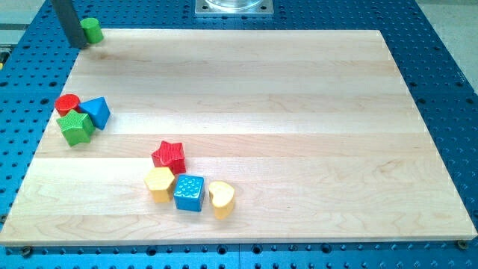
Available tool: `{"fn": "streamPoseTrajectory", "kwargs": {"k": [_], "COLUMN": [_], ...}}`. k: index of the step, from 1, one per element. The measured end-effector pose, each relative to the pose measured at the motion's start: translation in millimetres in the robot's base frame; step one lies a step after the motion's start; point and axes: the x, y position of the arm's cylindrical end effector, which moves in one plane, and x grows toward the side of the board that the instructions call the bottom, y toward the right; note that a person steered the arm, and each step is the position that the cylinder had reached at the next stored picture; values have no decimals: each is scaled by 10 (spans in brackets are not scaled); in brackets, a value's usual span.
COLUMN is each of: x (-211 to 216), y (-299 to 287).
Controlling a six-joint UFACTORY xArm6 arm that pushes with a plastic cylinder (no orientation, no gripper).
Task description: Place your arm at the bottom of the green circle
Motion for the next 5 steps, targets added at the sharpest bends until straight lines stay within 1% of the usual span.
{"fn": "streamPoseTrajectory", "kwargs": {"k": [4, 5], "x": [-3, 129], "y": [8, 8]}}
